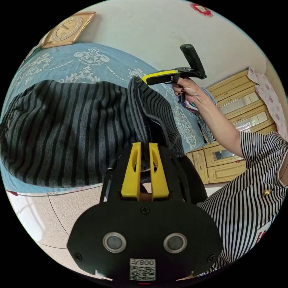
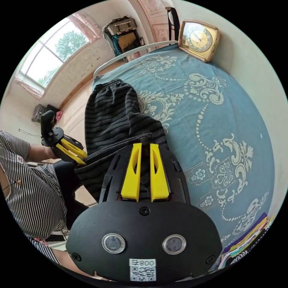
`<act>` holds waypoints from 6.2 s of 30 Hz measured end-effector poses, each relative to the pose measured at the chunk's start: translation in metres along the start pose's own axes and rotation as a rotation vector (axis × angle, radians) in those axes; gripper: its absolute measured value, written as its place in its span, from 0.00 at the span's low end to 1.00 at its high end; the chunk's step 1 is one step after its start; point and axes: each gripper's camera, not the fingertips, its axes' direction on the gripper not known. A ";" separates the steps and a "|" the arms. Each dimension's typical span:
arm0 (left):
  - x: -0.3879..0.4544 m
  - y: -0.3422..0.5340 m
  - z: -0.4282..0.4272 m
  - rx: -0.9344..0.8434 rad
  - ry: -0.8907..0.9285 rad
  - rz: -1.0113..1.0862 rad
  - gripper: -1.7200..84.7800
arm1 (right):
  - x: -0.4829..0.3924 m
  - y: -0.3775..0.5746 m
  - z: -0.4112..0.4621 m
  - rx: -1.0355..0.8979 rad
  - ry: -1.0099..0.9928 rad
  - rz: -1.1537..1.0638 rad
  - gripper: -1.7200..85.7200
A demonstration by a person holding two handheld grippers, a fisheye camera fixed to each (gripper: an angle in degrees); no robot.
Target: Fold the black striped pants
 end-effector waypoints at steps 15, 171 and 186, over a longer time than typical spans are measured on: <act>0.071 -0.012 0.007 0.028 -0.066 0.147 0.03 | -0.013 0.094 -0.031 0.266 -0.122 0.178 0.04; 0.469 0.038 0.092 -0.080 -0.108 0.717 0.08 | 0.098 0.581 -0.015 0.658 -0.576 1.014 0.08; 0.200 0.085 -0.102 0.332 0.297 0.205 0.08 | -0.008 0.310 -0.063 0.726 -0.539 0.656 0.09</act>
